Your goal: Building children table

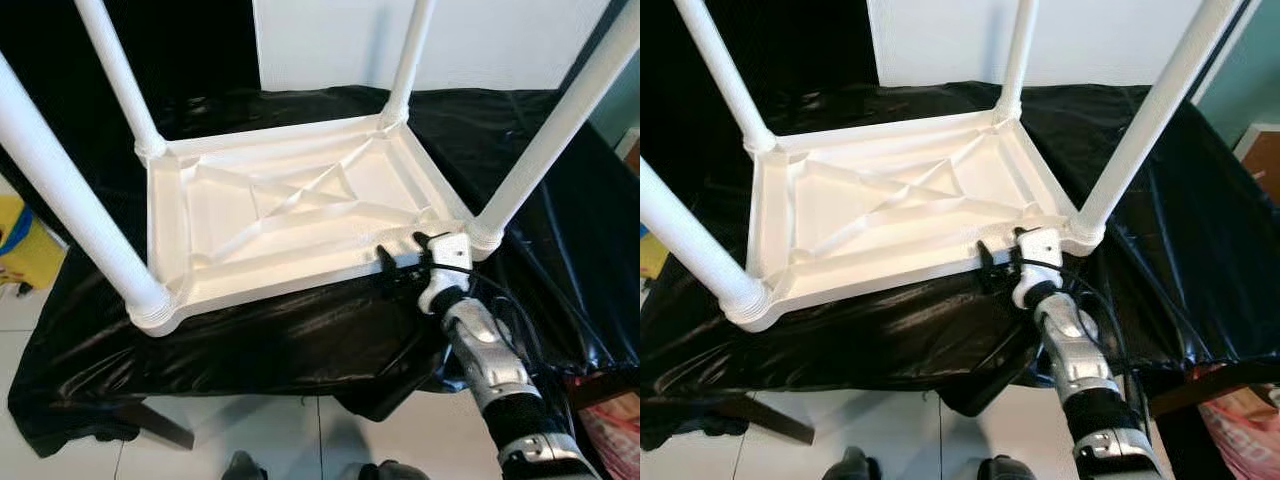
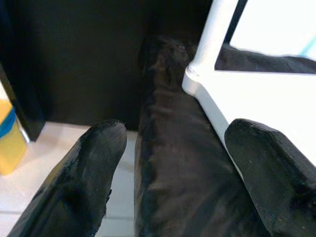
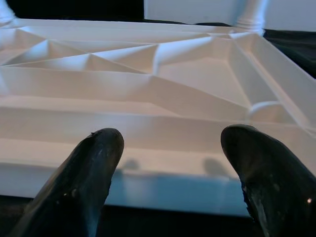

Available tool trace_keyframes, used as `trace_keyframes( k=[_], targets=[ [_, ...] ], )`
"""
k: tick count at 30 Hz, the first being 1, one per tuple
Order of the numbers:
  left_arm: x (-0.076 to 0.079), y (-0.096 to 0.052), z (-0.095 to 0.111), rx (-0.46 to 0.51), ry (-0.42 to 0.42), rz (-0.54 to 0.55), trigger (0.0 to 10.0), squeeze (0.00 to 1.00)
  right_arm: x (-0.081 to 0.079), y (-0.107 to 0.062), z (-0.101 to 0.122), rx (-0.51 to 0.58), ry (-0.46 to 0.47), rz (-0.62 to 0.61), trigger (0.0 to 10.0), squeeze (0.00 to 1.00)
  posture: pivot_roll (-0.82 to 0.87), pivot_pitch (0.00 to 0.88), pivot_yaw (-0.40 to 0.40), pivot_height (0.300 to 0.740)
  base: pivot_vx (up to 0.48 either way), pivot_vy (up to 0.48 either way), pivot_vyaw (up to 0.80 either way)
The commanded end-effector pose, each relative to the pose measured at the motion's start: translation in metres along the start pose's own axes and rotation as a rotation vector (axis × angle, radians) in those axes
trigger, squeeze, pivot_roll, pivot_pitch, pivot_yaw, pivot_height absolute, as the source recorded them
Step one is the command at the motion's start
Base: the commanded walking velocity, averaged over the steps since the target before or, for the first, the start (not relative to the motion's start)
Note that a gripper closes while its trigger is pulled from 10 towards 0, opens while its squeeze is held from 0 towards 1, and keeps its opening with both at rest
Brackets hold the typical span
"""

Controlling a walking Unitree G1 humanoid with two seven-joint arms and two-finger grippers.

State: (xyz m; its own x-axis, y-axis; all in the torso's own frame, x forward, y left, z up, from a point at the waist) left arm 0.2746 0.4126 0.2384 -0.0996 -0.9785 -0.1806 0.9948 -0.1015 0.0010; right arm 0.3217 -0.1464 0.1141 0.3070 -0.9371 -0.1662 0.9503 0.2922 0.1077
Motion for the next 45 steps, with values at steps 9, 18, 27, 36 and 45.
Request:
trace_keyframes(
  k=[9,18,27,36,45],
  targets=[
    [0.046,0.071,0.018,0.089,0.030,-0.115,10.0,0.00,0.014,-0.029,0.005,0.063,-0.047,-0.278,10.0,0.00,-0.06,0.095,0.053,0.740,0.000,0.000,0.00],
    [0.095,0.105,0.012,0.140,-0.019,-0.225,10.0,0.00,0.021,-0.044,-0.011,0.018,0.010,-0.498,10.0,0.00,-0.09,0.088,0.049,0.740,0.000,0.000,0.00],
    [0.122,0.109,0.017,0.205,0.066,-0.362,10.0,0.00,0.027,-0.039,-0.018,-0.041,-0.017,-0.519,10.0,0.00,-0.08,0.094,0.035,0.740,0.000,0.000,0.00],
    [0.168,0.093,0.023,0.297,0.154,-0.503,10.0,0.00,0.035,-0.010,-0.018,-0.075,-0.022,-0.498,10.0,0.00,-0.04,0.101,-0.002,0.740,0.000,0.000,0.00],
    [0.221,0.058,0.024,0.350,0.079,-0.543,10.0,0.00,0.016,0.024,-0.004,-0.053,-0.009,-0.320,10.0,0.00,0.00,0.110,-0.035,0.740,0.000,0.000,0.00]
  ],
)
Point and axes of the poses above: a point about 5 cm out from each wrist's last joint towards the gripper, its own y axis pointing out of the wrist towards the gripper, its own z axis along the axis of the wrist's last joint, x = y × z, the point moved 1 cm from there along y, pointing out of the wrist towards the gripper, and after that the axes turned 13 degrees about y, right-handed, at the moved point
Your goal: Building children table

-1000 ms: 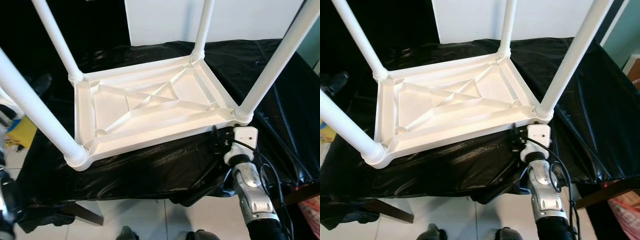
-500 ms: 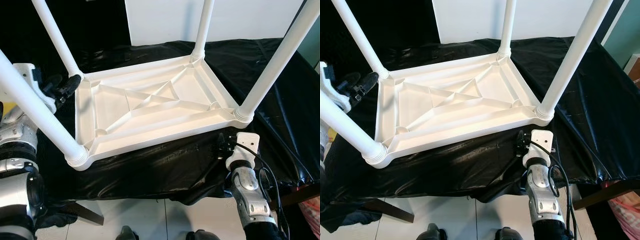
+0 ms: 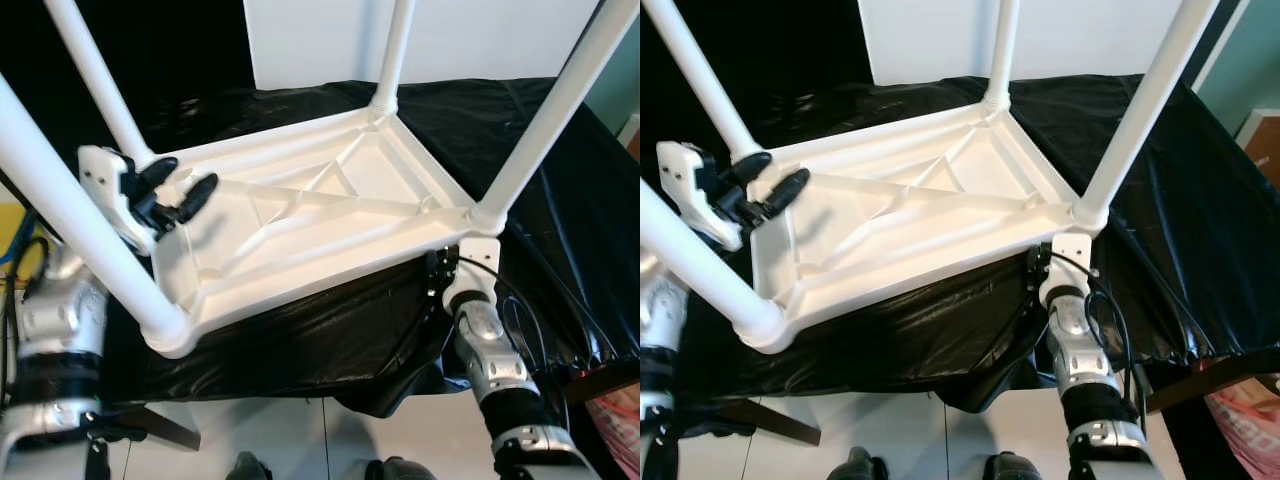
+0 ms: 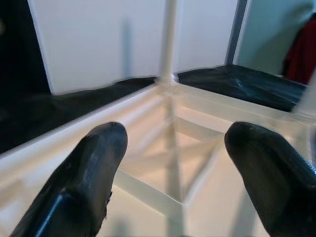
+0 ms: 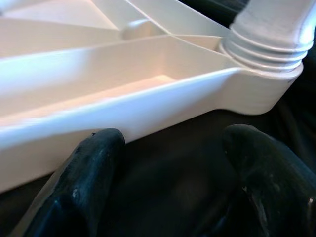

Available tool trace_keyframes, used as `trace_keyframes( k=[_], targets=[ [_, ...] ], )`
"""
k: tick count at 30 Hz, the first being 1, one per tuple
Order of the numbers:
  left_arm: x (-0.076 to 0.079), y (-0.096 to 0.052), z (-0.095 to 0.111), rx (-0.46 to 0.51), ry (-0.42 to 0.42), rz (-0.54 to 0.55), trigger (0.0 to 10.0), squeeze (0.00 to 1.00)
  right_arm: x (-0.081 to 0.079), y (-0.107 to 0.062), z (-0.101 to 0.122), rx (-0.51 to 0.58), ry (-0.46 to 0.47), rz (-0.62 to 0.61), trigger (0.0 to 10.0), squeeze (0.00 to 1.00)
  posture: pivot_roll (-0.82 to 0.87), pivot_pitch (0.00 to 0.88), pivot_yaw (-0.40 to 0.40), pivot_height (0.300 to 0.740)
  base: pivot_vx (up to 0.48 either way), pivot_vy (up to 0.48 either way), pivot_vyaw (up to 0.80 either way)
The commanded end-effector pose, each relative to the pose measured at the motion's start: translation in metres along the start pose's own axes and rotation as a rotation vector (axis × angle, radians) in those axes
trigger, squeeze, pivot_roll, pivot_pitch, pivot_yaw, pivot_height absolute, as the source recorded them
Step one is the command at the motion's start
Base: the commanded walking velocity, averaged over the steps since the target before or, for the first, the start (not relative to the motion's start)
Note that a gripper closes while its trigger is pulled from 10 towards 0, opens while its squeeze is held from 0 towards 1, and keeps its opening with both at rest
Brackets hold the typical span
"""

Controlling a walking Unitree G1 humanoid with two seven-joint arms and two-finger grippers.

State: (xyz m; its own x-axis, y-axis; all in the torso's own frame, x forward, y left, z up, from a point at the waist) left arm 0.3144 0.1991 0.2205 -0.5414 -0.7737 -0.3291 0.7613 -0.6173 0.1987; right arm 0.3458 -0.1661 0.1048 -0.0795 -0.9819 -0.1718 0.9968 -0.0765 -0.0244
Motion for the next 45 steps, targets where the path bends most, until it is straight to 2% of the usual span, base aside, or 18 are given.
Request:
trace_keyframes(
  k=[1,2,3,4,5,11,14,16,20,21,23,24,28,31,35,37,39,45],
  targets=[
    [0.012,0.005,0.005,0.020,-0.020,-0.031,10.0,0.00,-0.013,0.003,0.004,0.013,0.002,0.071,10.0,0.00,0.00,0.110,-0.035,0.740,0.000,0.000,0.00],
    [0.012,0.005,0.005,0.020,-0.020,-0.031,10.0,0.00,-0.013,0.003,0.004,0.013,0.002,0.071,10.0,0.00,0.00,0.110,-0.035,0.740,0.000,0.000,0.00],
    [0.023,0.005,0.010,0.038,-0.052,-0.025,10.0,0.00,-0.017,0.008,0.006,0.011,-0.001,0.096,10.0,0.00,0.01,0.111,-0.041,0.740,0.000,0.000,0.00],
    [0.039,0.006,0.016,0.062,-0.086,-0.027,10.0,0.00,-0.020,0.014,0.010,0.008,-0.001,0.125,10.0,0.00,0.02,0.113,-0.047,0.740,0.000,0.000,0.00],
    [0.062,0.012,0.026,0.103,-0.139,-0.022,10.0,0.00,-0.022,0.023,0.014,0.004,-0.014,0.153,10.0,0.00,0.03,0.112,-0.053,0.740,0.000,0.000,0.00],
    [0.082,0.022,0.032,0.127,-0.192,-0.010,10.0,0.00,-0.022,0.031,0.017,-0.015,-0.021,0.152,10.0,0.00,0.04,0.105,-0.057,0.740,0.000,0.000,0.00],
    [0.098,0.030,0.038,0.143,-0.224,-0.025,10.0,0.00,-0.024,0.035,0.018,-0.031,-0.016,0.162,10.0,0.00,0.05,0.101,-0.056,0.740,0.000,0.000,0.00],
    [0.102,0.033,0.040,0.136,-0.219,-0.038,10.0,0.00,-0.025,0.037,0.020,-0.025,-0.031,0.162,10.0,0.00,0.05,0.099,-0.056,0.740,0.000,0.000,0.00],
    [0.100,0.033,0.039,0.115,-0.211,-0.031,10.0,0.00,-0.024,0.039,0.022,-0.007,-0.030,0.148,10.0,0.00,0.04,0.097,-0.053,0.740,0.000,0.000,0.00],
    [0.091,0.031,0.035,0.087,-0.175,-0.034,10.0,0.00,-0.019,0.039,0.025,0.022,-0.019,0.124,10.0,0.00,0.04,0.098,-0.053,0.740,0.000,0.000,0.00],
    [0.091,0.031,0.035,0.087,-0.175,-0.034,10.0,0.00,-0.019,0.039,0.025,0.022,-0.019,0.124,10.0,0.00,0.04,0.098,-0.053,0.740,0.000,0.000,0.00],
    [0.080,0.028,0.031,0.051,-0.126,-0.051,10.0,0.00,-0.014,0.036,0.026,0.050,-0.019,0.117,10.0,0.00,0.04,0.101,-0.051,0.740,0.000,0.000,0.00],
    [0.075,0.026,0.029,0.030,-0.098,-0.065,10.0,0.00,-0.011,0.033,0.025,0.066,-0.024,0.121,10.0,0.00,0.04,0.101,-0.049,0.740,0.000,0.000,0.00],
    [0.055,0.016,0.014,-0.068,0.009,-0.107,10.0,0.00,-0.001,0.019,0.022,0.113,-0.035,0.138,10.0,0.00,0.01,0.109,-0.029,0.740,0.000,0.000,0.00],
    [0.047,0.012,0.012,-0.099,0.038,-0.119,10.0,0.00,0.003,0.011,0.019,0.130,-0.042,0.141,10.0,0.00,-0.01,0.113,-0.015,0.740,0.000,0.000,0.00],
    [0.040,0.009,0.015,-0.107,0.055,-0.136,10.0,0.00,0.004,-0.004,0.012,0.132,-0.045,0.137,10.0,0.00,-0.03,0.119,0.007,0.740,0.000,0.000,0.00],
    [0.039,0.010,0.020,-0.096,0.055,-0.148,10.0,0.00,0.002,-0.013,0.006,0.120,-0.039,0.136,10.0,0.00,-0.04,0.121,0.014,0.740,0.000,0.000,0.00],
    [0.045,0.018,0.028,-0.055,0.043,-0.174,10.0,0.00,-0.006,-0.011,-0.005,0.076,-0.030,0.161,10.0,0.00,-0.05,0.125,0.018,0.740,0.000,0.000,0.00]
  ],
)
Point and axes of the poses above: a point about 5 cm out from each wrist's last joint towards the gripper, its own y axis pointing out of the wrist towards the gripper, its own z axis along the axis of the wrist's last joint, x = y × z, the point moved 1 cm from there along y, pointing out of the wrist towards the gripper, and after that the axes turned 13 degrees about y, right-handed, at the moved point
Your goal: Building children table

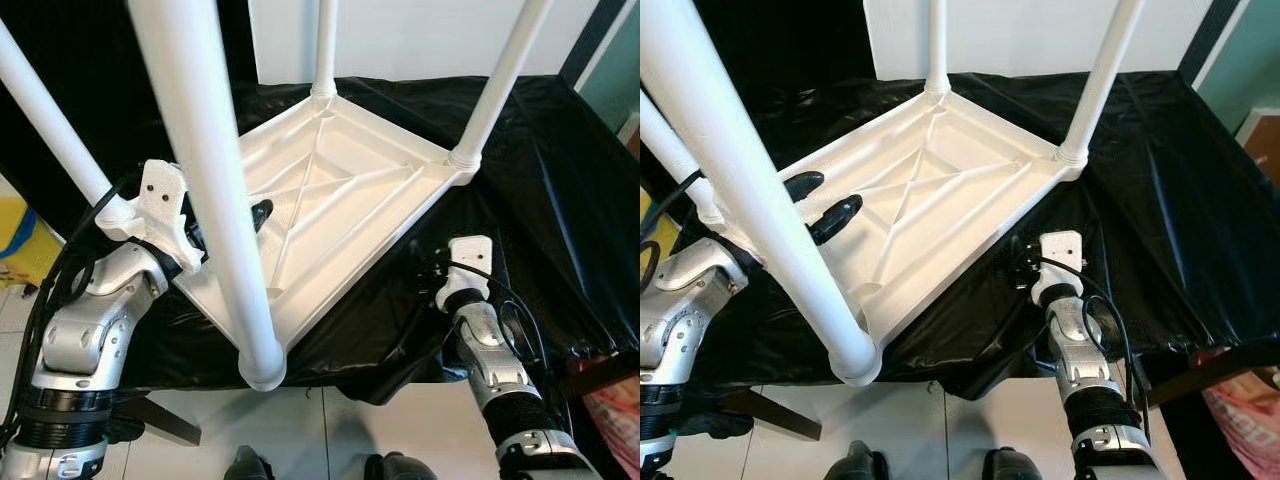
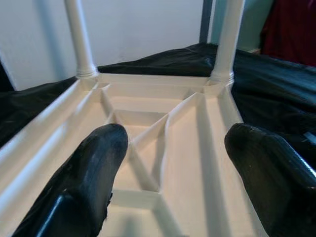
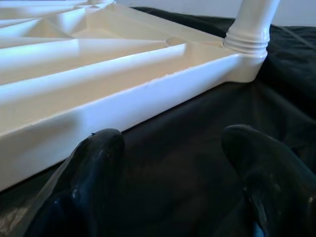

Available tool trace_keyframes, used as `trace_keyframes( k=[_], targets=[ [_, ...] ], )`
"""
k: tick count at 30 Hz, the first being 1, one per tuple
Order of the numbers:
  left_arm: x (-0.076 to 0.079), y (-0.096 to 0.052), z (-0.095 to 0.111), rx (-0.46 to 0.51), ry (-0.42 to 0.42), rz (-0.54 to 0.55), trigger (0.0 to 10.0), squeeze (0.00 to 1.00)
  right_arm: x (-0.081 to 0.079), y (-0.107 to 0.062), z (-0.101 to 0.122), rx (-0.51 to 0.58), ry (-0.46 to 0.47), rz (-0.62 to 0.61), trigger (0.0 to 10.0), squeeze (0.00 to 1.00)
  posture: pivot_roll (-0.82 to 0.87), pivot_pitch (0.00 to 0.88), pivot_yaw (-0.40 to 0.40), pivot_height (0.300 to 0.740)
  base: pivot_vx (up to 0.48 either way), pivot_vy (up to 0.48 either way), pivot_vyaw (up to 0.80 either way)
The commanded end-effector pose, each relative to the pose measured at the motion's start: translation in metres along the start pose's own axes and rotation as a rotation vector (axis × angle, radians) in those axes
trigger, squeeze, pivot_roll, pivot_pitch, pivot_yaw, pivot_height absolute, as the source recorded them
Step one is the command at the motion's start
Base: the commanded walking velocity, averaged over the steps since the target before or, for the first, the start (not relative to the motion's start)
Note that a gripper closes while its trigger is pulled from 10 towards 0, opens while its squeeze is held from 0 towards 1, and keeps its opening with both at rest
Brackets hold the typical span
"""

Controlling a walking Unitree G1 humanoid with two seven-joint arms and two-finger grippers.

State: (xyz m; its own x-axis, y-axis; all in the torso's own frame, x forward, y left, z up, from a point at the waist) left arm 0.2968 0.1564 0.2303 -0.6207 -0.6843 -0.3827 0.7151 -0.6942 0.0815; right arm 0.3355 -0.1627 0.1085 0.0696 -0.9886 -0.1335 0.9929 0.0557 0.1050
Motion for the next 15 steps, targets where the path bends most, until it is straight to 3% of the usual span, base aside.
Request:
trace_keyframes(
  k=[1,5,8,13,15],
  targets=[
    [0.006,0.006,0.010,0.040,0.004,-0.060,10.0,0.00,-0.006,0.001,-0.008,-0.040,0.009,0.023,10.0,0.00,-0.05,0.125,0.018,0.740,0.000,0.000,0.00],
    [0.014,0.010,0.018,0.080,-0.005,-0.102,10.0,0.00,-0.012,0.009,-0.009,-0.067,0.017,0.060,10.0,0.00,-0.04,0.126,0.012,0.740,0.000,0.000,0.00],
    [0.032,0.016,0.029,0.136,-0.027,-0.172,10.0,0.00,-0.022,0.018,-0.008,-0.106,0.013,0.126,10.0,0.00,-0.02,0.127,0.003,0.740,0.000,0.000,0.00],
    [0.042,0.019,0.035,0.164,-0.060,-0.188,10.0,0.00,-0.026,0.023,-0.007,-0.126,0.014,0.153,10.0,0.00,-0.02,0.130,0.001,0.740,0.000,0.000,0.00],
    [0.053,0.024,0.040,0.178,-0.083,-0.192,10.0,0.00,-0.029,0.029,-0.005,-0.139,0.025,0.177,10.0,0.00,-0.01,0.135,-0.004,0.740,0.000,0.000,0.00]
  ],
)
Point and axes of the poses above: a point about 5 cm out from each wrist's last joint towards the gripper, its own y axis pointing out of the wrist towards the gripper, its own z axis along the axis of the wrist's last joint, x = y × z, the point moved 1 cm from there along y, pointing out of the wrist towards the gripper, and after that the axes turned 13 degrees about y, right-handed, at the moved point
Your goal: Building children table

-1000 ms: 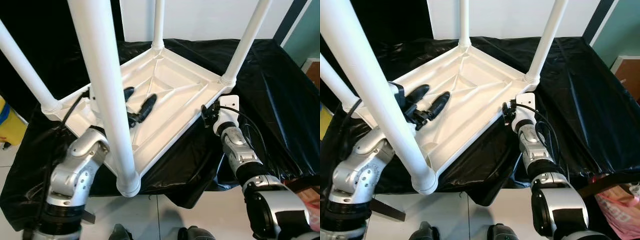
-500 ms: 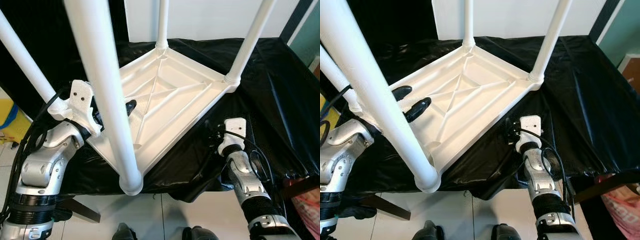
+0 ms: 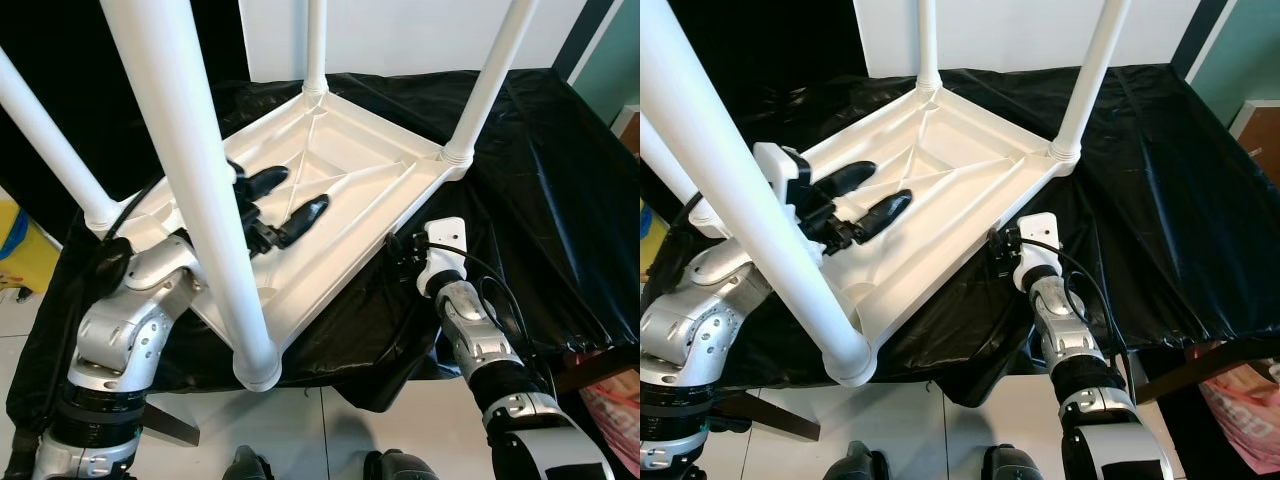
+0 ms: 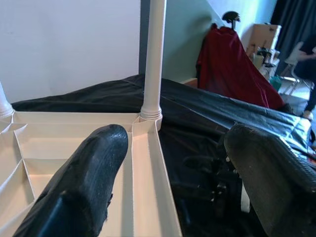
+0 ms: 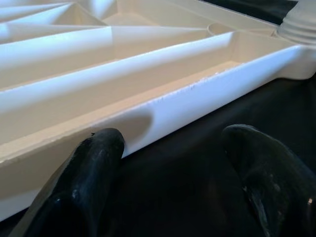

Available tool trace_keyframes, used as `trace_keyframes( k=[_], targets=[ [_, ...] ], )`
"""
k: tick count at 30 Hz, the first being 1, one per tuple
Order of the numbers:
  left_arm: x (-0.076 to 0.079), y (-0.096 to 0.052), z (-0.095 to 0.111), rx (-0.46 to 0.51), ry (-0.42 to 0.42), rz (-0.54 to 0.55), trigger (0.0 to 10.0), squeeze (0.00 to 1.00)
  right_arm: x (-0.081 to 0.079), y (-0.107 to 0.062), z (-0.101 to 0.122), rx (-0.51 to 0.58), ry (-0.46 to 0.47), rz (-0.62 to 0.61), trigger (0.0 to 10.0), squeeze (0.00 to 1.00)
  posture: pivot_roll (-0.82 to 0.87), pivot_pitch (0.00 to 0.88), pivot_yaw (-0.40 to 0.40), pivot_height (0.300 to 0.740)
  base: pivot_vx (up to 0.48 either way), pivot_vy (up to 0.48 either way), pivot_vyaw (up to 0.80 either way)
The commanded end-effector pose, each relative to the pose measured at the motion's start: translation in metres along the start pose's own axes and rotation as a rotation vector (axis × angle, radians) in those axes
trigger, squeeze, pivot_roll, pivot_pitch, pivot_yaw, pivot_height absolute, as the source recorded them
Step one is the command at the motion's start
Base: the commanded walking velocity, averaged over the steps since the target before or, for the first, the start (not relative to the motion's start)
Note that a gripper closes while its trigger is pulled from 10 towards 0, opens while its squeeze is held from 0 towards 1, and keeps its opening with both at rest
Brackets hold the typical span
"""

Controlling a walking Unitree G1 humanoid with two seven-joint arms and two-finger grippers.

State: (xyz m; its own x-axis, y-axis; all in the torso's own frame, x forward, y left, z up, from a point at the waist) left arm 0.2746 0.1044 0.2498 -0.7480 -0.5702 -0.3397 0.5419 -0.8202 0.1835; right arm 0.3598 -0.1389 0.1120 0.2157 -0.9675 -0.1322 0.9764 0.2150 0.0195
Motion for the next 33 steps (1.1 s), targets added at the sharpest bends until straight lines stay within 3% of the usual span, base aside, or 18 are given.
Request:
trace_keyframes(
  k=[1,8,9,13,21,27,33],
  targets=[
    [0.011,0.005,0.002,0.004,-0.016,-0.029,10.0,0.00,-0.006,0.005,-0.003,-0.032,0.017,0.031,10.0,0.00,-0.01,0.135,-0.004,0.740,0.000,0.000,0.00],
    [0.030,0.025,-0.005,-0.066,-0.041,-0.023,10.0,0.00,-0.018,0.019,0.004,-0.061,0.039,0.145,10.0,0.00,0.02,0.140,-0.019,0.740,0.000,0.000,0.00],
    [0.030,0.025,-0.005,-0.066,-0.041,-0.023,10.0,0.00,-0.018,0.019,0.004,-0.061,0.039,0.145,10.0,0.00,0.02,0.140,-0.019,0.740,0.000,0.000,0.00],
    [0.046,0.049,0.003,-0.026,-0.050,-0.021,10.0,0.00,-0.034,0.028,0.011,-0.063,0.045,0.253,10.0,0.00,0.02,0.140,-0.025,0.740,0.000,0.000,0.00],
    [0.053,0.066,0.008,-0.003,-0.079,0.001,10.0,0.00,-0.042,0.034,0.014,-0.069,0.037,0.273,10.0,0.00,0.01,0.140,-0.016,0.740,0.000,0.000,0.00],
    [0.050,0.064,0.003,-0.031,-0.046,0.016,10.0,0.00,-0.024,0.035,0.021,-0.027,0.006,0.163,10.0,0.00,0.02,0.139,-0.014,0.740,0.000,0.000,0.00],
    [0.026,0.044,-0.009,-0.097,0.035,0.030,10.0,0.00,0.006,0.024,0.020,0.011,-0.036,0.055,10.0,0.00,0.02,0.137,-0.016,0.740,0.000,0.000,0.00]
  ],
)
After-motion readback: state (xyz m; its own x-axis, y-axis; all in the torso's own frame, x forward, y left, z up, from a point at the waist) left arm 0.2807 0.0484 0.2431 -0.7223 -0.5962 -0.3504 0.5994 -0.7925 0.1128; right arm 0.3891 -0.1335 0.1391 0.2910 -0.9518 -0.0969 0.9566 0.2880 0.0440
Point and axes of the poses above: a point about 5 cm out from each wrist's last joint towards the gripper, its own y axis pointing out of the wrist towards the gripper, its own z axis along the axis of the wrist's last joint, x = y × z, the point moved 1 cm from there along y, pointing out of the wrist towards the gripper, and after that the axes turned 13 degrees about y, right-handed, at the moved point
